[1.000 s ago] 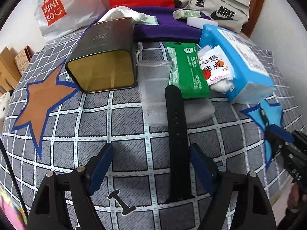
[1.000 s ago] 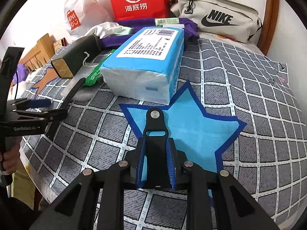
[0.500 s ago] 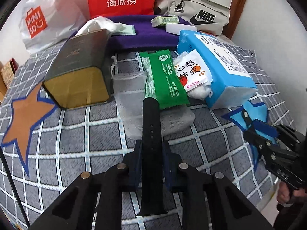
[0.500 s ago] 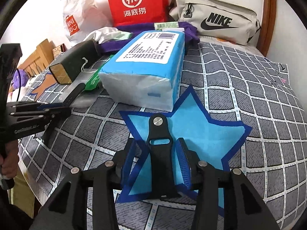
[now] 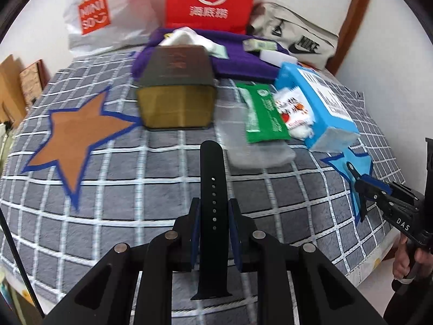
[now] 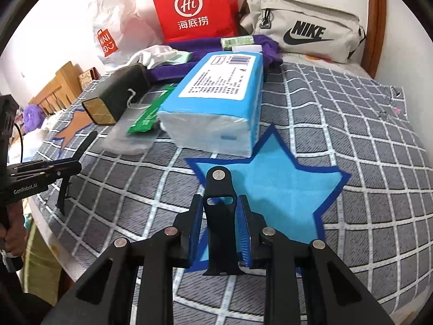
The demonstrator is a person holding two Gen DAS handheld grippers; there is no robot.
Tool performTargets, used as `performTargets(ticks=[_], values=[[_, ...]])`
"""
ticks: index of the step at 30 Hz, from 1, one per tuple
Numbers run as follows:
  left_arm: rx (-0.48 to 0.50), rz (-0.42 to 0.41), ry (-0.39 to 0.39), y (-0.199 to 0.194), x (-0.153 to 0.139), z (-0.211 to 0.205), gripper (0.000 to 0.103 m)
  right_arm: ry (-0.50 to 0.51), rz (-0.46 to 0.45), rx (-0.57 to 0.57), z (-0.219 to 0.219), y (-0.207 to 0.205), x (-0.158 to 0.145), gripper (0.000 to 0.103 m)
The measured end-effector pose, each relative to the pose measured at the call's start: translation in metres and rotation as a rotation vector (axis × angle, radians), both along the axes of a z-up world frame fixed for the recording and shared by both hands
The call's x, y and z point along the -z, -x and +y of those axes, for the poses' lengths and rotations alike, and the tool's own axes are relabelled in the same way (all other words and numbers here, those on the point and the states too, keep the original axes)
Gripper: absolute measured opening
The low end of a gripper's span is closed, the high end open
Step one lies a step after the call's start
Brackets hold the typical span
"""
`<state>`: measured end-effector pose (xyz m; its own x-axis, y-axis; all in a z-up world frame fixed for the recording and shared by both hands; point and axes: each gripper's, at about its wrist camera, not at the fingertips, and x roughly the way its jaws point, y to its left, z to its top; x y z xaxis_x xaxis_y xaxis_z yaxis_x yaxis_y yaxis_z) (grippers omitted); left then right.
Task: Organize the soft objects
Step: 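Carry the watch strap in the left gripper over the purple towel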
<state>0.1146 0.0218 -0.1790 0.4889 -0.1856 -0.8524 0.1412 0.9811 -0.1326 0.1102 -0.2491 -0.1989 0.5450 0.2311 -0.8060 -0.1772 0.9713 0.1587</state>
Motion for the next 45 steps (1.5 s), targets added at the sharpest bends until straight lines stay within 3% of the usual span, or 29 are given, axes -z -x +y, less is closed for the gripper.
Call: performTargets(ticks=[11, 25, 45], values=[[-0.078, -0.05, 0.029, -0.01, -0.031, 0.032, 0.019, 0.026, -0.056, 0.028, 0.006, -0.004, -0.043, 0.025], [-0.084, -0.117, 0.035, -0.057, -0.077, 0.024, 0.019, 0.037, -0.146, 0.042, 0.008, -0.039, -0.099, 0.026], [-0.073, -0.131, 0.036, -0.121, -0.092, 0.025, 0.019, 0.054, -0.19, 0.007, 0.025, -0.102, -0.121, 0.026]])
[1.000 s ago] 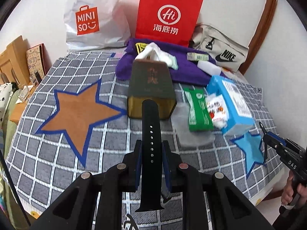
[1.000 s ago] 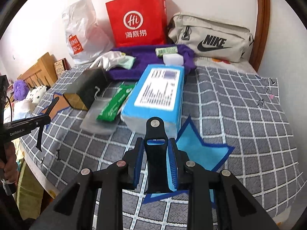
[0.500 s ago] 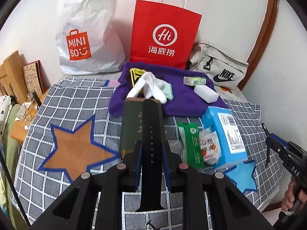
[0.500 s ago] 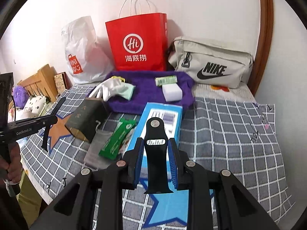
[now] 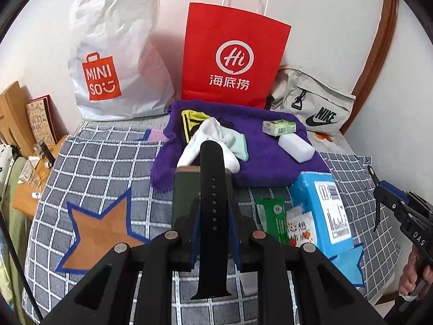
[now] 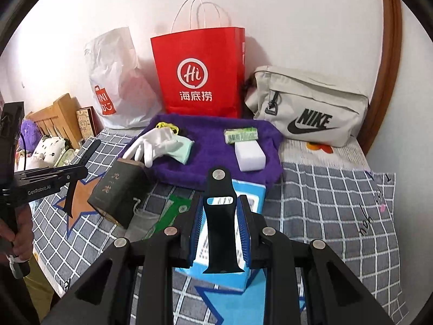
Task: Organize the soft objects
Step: 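Carry the watch strap in the left gripper over the purple towel, then lower the left gripper and open it to drop the strap on the towel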
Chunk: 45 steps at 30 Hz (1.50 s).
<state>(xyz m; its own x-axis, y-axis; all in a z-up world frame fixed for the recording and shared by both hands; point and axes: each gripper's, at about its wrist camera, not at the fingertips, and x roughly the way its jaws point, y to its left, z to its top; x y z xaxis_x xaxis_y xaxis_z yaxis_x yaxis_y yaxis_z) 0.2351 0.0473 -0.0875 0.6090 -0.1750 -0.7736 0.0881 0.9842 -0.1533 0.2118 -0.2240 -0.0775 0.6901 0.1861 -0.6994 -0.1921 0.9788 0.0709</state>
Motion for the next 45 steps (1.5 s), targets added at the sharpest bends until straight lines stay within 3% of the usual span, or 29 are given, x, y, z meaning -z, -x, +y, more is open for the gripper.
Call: performTargets(ticks=[15, 30, 45], values=[[0.019, 0.012, 0.028, -0.054, 0.004, -0.005, 0.019, -0.001, 0.017, -0.01, 0.002, -0.052, 0.012, 0.026], [0.018, 0.029, 0.064, -0.126, 0.013, -0.007, 0.019, -0.058, 0.074, -0.048, -0.003, -0.135, 0.037, 0.026], [-0.012, 0.109, 0.095, -0.188, 0.038, 0.006, 0.019, -0.104, 0.219, -0.171, 0.019, -0.195, 0.081, 0.026]])
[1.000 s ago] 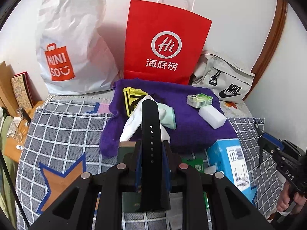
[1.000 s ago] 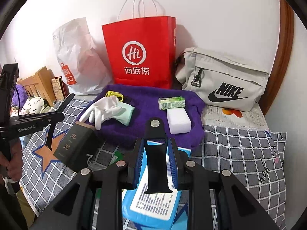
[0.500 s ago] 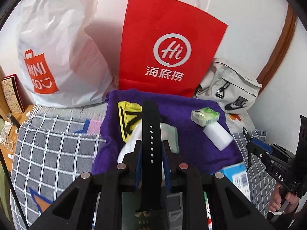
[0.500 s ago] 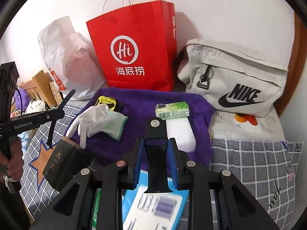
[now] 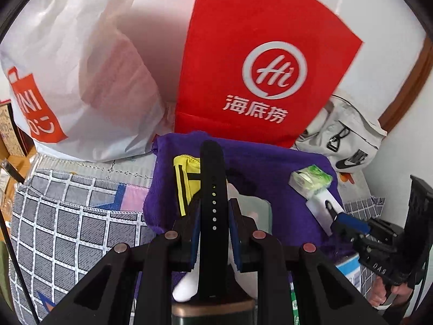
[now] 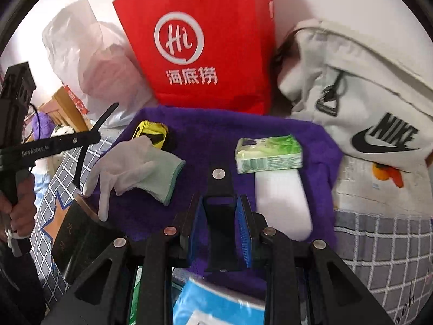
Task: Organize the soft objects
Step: 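Lower the left gripper and open it to drop the strap on the towel, then grasp the green wrapped packet with the right gripper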
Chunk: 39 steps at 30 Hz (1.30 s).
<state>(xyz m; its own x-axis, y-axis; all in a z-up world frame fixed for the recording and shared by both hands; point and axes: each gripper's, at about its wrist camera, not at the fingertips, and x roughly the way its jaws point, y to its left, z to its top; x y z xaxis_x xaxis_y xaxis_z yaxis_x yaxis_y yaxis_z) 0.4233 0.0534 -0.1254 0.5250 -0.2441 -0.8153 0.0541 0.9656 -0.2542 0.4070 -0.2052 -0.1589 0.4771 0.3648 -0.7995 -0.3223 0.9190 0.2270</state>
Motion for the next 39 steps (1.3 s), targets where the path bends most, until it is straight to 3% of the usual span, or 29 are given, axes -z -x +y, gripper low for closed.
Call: performTargets(ticks=[12, 23, 25, 27, 29, 34, 39], values=[[-0.008, 0.107, 0.018, -0.03, 0.042, 0.006, 0.019, 0.038, 0.147, -0.063, 0.009, -0.032, 0.035, 0.027], [-0.015, 0.147, 0.032, -0.04, 0.058, 0.008, 0.02, 0.063, 0.187, -0.087, 0.018, -0.039, 0.044, 0.028], [-0.02, 0.156, 0.034, -0.04, 0.059, 0.009, 0.021, 0.073, 0.174, -0.09, 0.019, -0.038, 0.04, 0.034], [-0.019, 0.155, 0.037, -0.039, 0.056, 0.009, 0.026, 0.069, 0.157, -0.09, 0.019, -0.035, 0.035, 0.042], [-0.029, 0.155, 0.013, -0.035, 0.052, 0.011, 0.046, 0.052, 0.138, -0.091, 0.017, -0.03, 0.027, 0.049], [-0.023, 0.123, -0.003, -0.014, 0.031, 0.012, 0.056, 0.022, 0.086, -0.052, 0.007, -0.01, 0.001, 0.055], [-0.018, 0.074, -0.025, 0.015, 0.008, 0.016, 0.056, -0.033, 0.054, -0.009, 0.005, 0.024, -0.019, 0.055]])
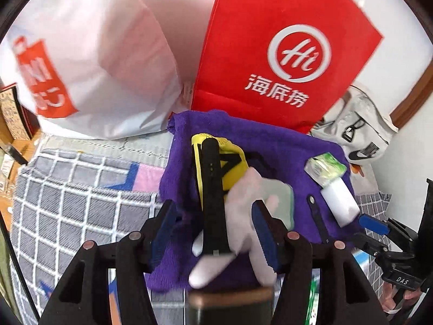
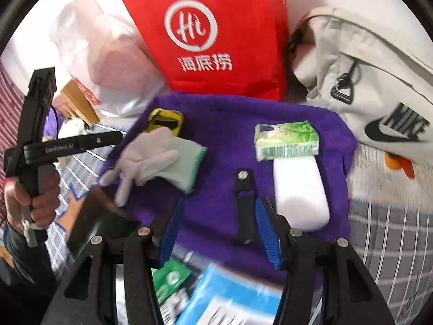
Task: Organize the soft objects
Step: 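Grasp the green wrapped packet with the right gripper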
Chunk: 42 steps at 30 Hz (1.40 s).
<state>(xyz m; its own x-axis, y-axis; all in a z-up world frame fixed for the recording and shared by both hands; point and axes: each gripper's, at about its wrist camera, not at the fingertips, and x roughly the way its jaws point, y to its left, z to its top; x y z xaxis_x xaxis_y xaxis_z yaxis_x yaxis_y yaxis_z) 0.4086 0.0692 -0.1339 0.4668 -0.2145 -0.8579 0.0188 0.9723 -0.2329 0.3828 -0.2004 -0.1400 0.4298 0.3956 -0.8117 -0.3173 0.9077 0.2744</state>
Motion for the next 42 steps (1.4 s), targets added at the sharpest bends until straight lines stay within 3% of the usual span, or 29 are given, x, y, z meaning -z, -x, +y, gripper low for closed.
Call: performTargets(ticks=[9, 16, 22, 32, 35, 36, 42], values=[[-0.002, -0.029, -0.044, 0.064, -0.005, 0.014, 0.058, 0.084, -0.017, 0.013, 0.032, 0.082, -0.008, 0.055], [-0.015, -0.094, -0.077, 0.11, -0.011, 0.039, 0.058, 0.157, 0.042, -0.014, 0.079, 0.129, 0.02, 0.055], [-0.02, -0.111, -0.046, 0.132, -0.005, 0.063, 0.059, 0.269, 0.024, 0.111, 0.099, 0.133, 0.044, 0.055], [-0.007, -0.142, 0.023, 0.143, -0.001, 0.083, 0.059, 0.347, 0.019, 0.232, 0.114, 0.121, 0.063, 0.056], [-0.005, -0.145, 0.031, 0.147, 0.0, 0.086, 0.059, 0.34, 0.012, 0.219, 0.116, 0.128, 0.063, 0.047], [-0.007, -0.142, 0.033, 0.147, 0.001, 0.087, 0.059, 0.323, 0.019, 0.215, 0.116, 0.13, 0.063, 0.033], [-0.021, -0.132, 0.034, 0.159, 0.001, 0.088, 0.059, 0.215, 0.053, 0.172, 0.103, 0.149, 0.06, 0.025]])
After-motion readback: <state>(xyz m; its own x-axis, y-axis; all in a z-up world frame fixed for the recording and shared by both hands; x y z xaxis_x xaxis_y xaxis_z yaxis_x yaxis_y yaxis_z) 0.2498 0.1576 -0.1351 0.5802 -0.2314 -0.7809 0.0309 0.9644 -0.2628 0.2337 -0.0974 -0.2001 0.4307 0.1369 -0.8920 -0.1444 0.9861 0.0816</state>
